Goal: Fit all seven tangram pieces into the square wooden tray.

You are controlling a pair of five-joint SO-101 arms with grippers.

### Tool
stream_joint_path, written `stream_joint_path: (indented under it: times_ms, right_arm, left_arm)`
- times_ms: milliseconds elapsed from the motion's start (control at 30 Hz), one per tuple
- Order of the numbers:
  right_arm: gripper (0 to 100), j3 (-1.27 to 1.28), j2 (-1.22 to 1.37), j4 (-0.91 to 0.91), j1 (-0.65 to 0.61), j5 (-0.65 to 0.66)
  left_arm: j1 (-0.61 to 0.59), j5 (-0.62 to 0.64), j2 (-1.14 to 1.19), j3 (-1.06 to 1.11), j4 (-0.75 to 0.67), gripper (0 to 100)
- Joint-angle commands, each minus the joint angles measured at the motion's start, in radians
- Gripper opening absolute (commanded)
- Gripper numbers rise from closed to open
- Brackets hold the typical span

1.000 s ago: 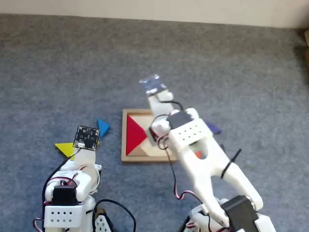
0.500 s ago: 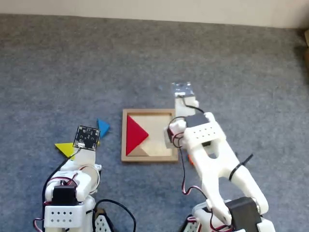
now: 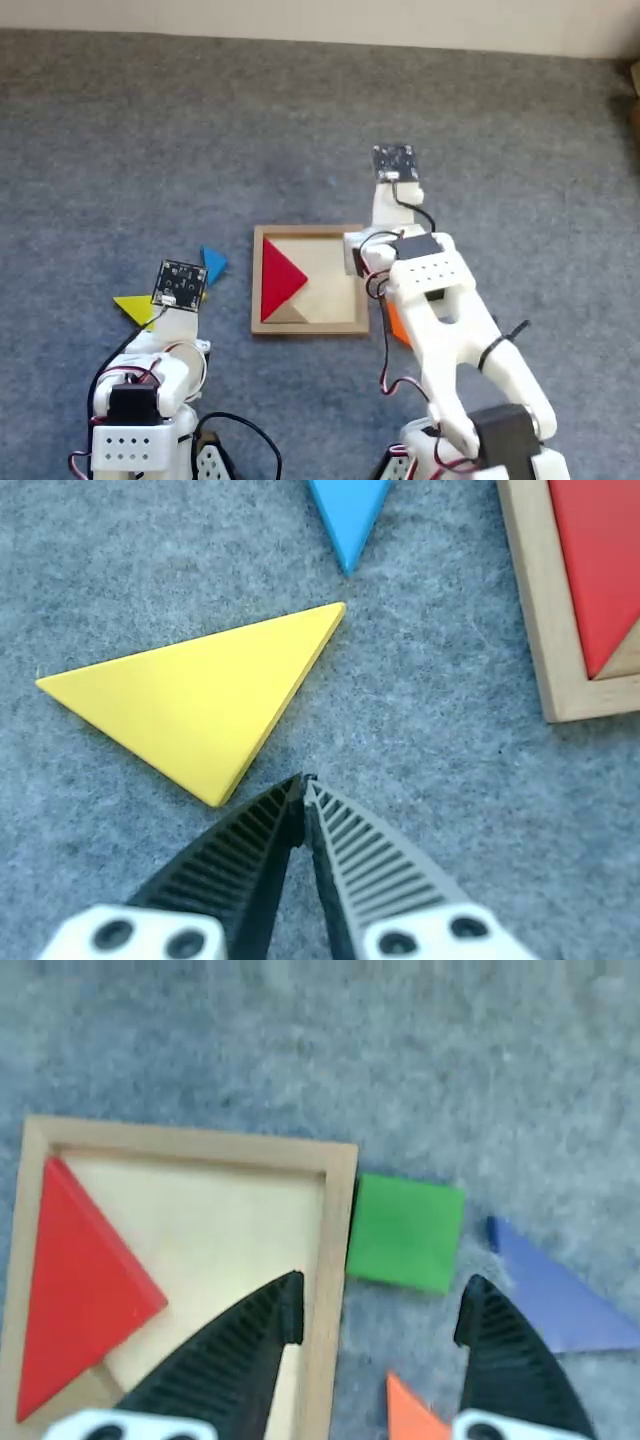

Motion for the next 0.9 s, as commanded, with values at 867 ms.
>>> stream_joint_path:
  times_ms: [867]
  right_arm:
    - [24.5, -0.197, 0.321, -0.033, 0.097, -0.011]
  left_arm:
    - [-0.013, -0.011, -0.035, 0.022, 0.011, 1]
